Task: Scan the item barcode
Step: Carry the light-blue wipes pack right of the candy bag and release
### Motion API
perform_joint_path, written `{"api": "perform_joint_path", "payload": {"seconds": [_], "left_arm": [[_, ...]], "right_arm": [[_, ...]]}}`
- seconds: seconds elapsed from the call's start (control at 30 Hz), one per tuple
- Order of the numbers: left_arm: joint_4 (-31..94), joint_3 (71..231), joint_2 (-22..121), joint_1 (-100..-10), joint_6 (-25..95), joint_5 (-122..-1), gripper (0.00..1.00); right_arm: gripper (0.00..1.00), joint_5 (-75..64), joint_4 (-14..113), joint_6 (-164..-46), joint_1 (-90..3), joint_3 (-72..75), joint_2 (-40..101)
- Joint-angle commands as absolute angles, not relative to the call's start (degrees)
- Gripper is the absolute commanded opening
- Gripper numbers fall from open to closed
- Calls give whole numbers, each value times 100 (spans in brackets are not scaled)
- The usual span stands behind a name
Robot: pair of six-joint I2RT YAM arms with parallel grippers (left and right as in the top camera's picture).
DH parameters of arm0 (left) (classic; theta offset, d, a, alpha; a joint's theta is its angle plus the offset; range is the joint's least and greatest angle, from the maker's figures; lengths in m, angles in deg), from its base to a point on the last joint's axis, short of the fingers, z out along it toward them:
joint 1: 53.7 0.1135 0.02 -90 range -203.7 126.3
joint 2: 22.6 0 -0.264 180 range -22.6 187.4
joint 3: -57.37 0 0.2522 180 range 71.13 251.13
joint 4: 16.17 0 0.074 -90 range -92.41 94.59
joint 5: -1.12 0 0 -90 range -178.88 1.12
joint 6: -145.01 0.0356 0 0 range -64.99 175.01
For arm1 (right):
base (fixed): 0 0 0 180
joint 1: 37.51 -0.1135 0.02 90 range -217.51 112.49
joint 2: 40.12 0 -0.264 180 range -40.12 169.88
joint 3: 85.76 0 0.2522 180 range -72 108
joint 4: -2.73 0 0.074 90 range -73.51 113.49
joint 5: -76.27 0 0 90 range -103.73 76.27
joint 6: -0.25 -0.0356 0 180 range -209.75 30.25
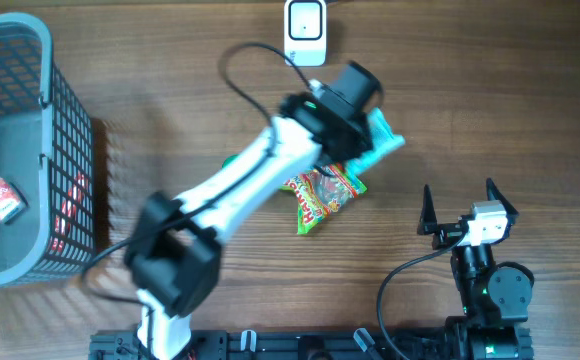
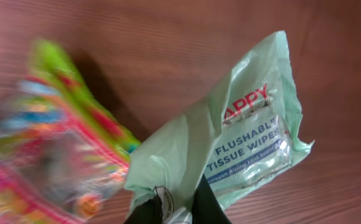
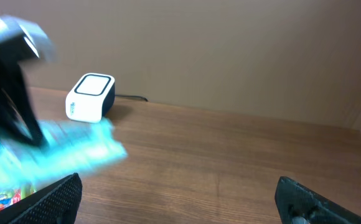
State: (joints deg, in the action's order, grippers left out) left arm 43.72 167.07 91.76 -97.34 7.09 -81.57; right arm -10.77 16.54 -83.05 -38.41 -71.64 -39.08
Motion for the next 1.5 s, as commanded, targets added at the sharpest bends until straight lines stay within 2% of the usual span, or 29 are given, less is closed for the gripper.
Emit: {"api": "perform_joint_path", "payload": {"seconds": [0.0,0.23,0.27,0.3,0.33,0.4,0.47,0.5,0.53,0.57,0.6,0.67,0.7,1.47], "left_arm": [[4090,16712,9613,-10040,650,-7973,4],[4037,16679,10155,-10390,377,-7956,5],[4002,16681,10155,-10418,377,-8002,15],[3948,16681,10153,-10429,383,-8019,39],[3884,16683,10127,-10433,458,-8015,49],[3869,16727,10077,-10425,534,-8015,77],[3873,16771,10011,-10407,534,-8017,91],[3869,16782,9972,-10399,552,-8017,91],[3869,16788,9946,-10394,552,-8026,90],[3867,16788,9924,-10383,552,-8043,84],[3858,16790,9919,-10372,550,-8058,52],[3845,16788,9919,-10364,550,-8058,9],[3847,16788,9919,-10357,550,-8058,4],[3397,16782,10066,-10276,574,-8034,4]], "right_arm": [[100,-1070,1646,-8375,-3828,-7170,-3952],[100,-1070,1646,-8373,-3828,-7168,-3952],[100,-1070,1646,-8373,-3828,-7168,-3952],[100,-1070,1646,-8375,-3828,-7168,-3952],[100,-1070,1646,-8371,-3828,-7168,-3952],[100,-1070,1646,-8373,-3828,-7168,-3952],[100,-1070,1643,-8373,-3828,-7168,-3952],[100,-1070,1646,-8375,-3828,-7168,-3952],[100,-1070,1646,-8373,-3828,-7168,-3952],[100,-1070,1646,-8371,-3828,-7168,-3952],[100,-1070,1646,-8373,-3828,-7168,-3952],[100,-1070,1643,-8373,-3828,-7168,-3952],[100,-1070,1646,-8373,-3828,-7170,-3952],[100,-1070,1646,-8375,-3828,-7170,-3952]]}}
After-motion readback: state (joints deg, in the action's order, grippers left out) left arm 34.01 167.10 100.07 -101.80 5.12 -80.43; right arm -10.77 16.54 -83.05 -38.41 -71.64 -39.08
